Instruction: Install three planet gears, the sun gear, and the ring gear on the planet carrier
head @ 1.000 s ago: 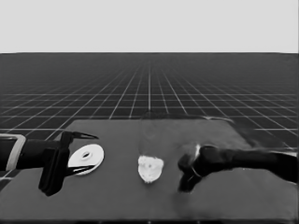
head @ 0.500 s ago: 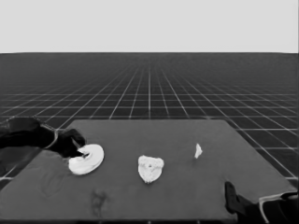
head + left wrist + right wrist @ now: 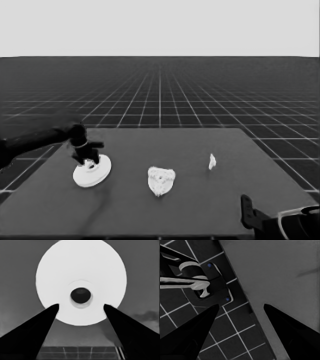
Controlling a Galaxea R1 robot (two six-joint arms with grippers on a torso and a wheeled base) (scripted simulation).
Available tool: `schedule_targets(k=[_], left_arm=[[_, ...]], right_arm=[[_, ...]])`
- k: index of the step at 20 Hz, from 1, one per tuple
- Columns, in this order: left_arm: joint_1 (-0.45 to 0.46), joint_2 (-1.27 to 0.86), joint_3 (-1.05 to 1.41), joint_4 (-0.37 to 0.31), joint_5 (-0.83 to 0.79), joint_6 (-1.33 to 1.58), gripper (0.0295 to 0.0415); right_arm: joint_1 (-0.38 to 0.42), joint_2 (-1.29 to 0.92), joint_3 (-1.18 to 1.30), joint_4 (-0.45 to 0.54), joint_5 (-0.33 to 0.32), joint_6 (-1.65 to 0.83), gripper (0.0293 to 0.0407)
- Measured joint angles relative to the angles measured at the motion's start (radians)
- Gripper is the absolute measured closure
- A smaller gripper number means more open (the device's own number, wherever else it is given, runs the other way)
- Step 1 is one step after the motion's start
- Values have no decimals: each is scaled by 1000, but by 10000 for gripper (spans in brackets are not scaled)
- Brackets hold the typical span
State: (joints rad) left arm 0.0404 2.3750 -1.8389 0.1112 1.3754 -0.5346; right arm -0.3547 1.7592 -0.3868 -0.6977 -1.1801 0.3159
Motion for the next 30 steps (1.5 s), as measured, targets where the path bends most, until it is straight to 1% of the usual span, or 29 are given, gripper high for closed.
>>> schedule_targets(k=[1, 3, 8, 9, 18, 19, 20, 21, 23, 28, 29, 30], left_arm=[[28, 15, -30, 10, -23, 11, 326], [51, 31, -62, 17, -45, 23, 326], [61, 40, -79, 20, -56, 30, 326], [62, 40, -79, 20, -56, 30, 361], [62, 40, -80, 20, -56, 30, 362], [4, 0, 4, -5, 11, -4, 362], [-49, -18, 35, -27, 51, -15, 362], [-80, -24, 45, -42, 74, -18, 362], [-107, -26, 49, -56, 96, -19, 362], [-118, -26, 48, -63, 106, -18, 362], [-103, -8, 380, -4, 120, -487, 362], [-88, 211, 486, 22, 147, -754, 360]], right_arm=[[0, 0, 0, 0, 0, 0, 315], [0, 0, 0, 0, 0, 0, 315], [0, 0, 0, 0, 0, 0, 315], [0, 0, 0, 0, 0, 0, 315], [0, 0, 0, 0, 0, 0, 315], [0, 0, 0, 0, 0, 0, 315], [0, 0, 0, 0, 0, 0, 315], [0, 0, 0, 0, 0, 0, 315], [0, 0, 0, 0, 0, 0, 315], [0, 0, 0, 0, 0, 0, 315], [0, 0, 0, 0, 0, 0, 315], [0, 0, 0, 0, 0, 0, 315]])
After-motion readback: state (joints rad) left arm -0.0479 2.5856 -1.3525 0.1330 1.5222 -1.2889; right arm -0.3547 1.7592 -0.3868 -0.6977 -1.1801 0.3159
